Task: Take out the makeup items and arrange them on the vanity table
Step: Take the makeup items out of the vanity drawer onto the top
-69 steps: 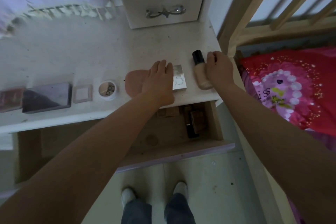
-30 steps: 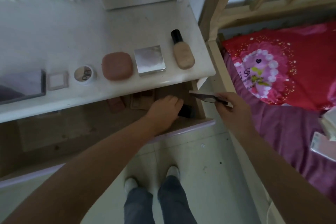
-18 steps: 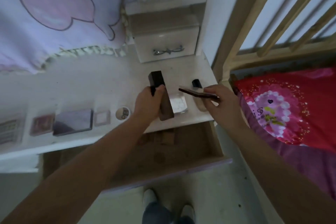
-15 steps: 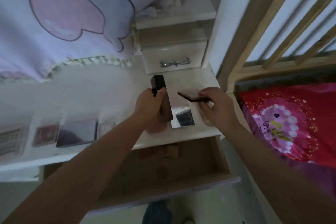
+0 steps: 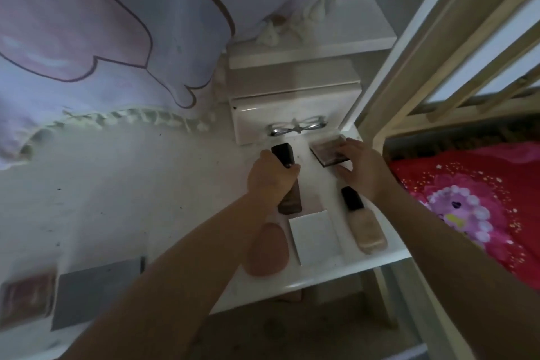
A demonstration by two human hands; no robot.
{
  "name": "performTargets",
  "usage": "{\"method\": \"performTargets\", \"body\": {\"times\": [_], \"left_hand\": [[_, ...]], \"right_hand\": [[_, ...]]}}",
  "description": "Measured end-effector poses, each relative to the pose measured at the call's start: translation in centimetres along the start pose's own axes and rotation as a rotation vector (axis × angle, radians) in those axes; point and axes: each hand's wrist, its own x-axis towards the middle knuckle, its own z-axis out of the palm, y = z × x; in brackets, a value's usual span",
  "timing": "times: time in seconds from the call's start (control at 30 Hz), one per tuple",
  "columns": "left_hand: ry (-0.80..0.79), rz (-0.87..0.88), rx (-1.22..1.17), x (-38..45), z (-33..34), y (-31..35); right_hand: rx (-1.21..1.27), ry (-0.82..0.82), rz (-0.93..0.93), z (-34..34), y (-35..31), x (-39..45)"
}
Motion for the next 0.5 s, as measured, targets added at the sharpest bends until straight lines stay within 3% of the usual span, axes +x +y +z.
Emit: {"method": "performTargets", "body": {"times": [0.33,0.5], "left_hand": [[0.106,-0.009,-0.028,1.8,2.6,2.6],[0.136,-0.008,0.032,0.7,2.9,2.7]], "right_hand": [[0.043,-0.036,0.067,0.1,2.4,-0.2],[-0.051,-0.164,0.06,-0.2,2.8,-0.9]]}}
